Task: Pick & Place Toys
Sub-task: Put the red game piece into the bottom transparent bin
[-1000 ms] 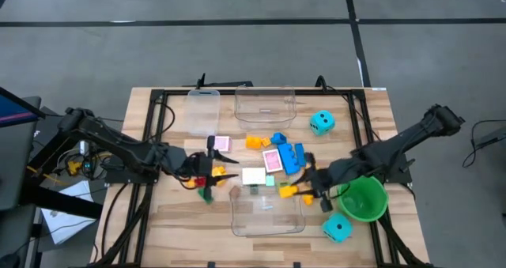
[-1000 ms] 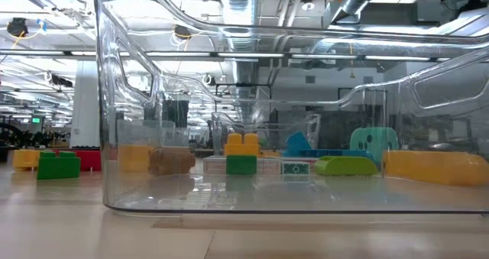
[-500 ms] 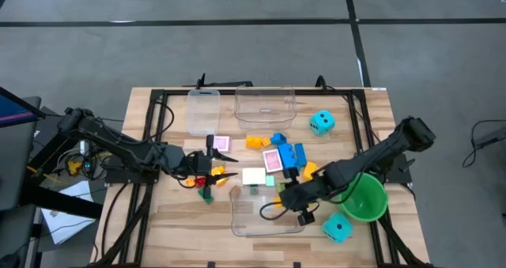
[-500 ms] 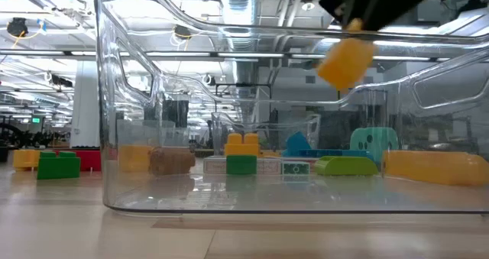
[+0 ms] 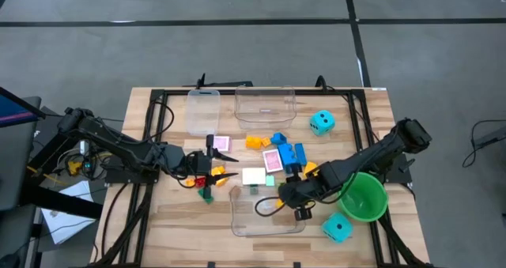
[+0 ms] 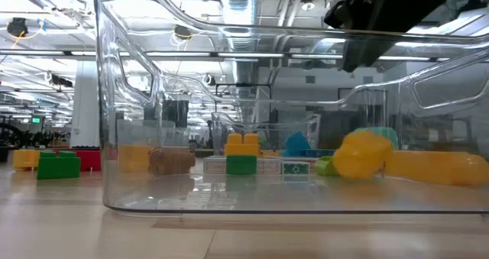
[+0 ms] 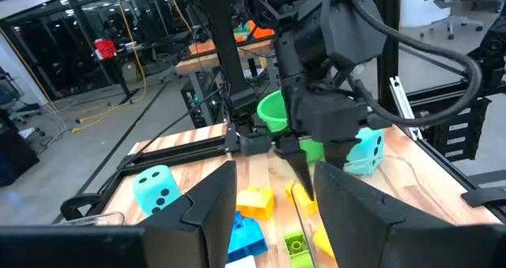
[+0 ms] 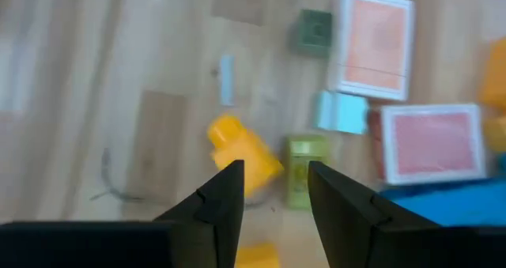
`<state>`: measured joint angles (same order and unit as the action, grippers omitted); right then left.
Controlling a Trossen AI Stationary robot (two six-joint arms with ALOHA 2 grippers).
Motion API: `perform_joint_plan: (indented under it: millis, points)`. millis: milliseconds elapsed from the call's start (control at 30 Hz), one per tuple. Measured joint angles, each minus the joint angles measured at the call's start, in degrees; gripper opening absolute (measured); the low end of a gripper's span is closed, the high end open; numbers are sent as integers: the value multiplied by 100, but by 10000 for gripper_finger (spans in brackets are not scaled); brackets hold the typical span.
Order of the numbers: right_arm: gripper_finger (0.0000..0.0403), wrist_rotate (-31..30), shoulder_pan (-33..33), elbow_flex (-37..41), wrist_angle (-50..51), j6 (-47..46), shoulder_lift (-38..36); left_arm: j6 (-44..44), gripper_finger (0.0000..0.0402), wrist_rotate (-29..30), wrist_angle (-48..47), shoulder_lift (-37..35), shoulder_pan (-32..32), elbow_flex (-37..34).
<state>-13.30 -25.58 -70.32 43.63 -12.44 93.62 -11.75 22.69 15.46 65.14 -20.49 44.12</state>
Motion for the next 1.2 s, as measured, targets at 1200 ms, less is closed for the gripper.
perform_joint_plan:
  millis: [1200]
  points:
    - [245, -3039, -654, 188, 563, -1203, -1202, 3263, 308, 2051, -4408, -295, -457, 7]
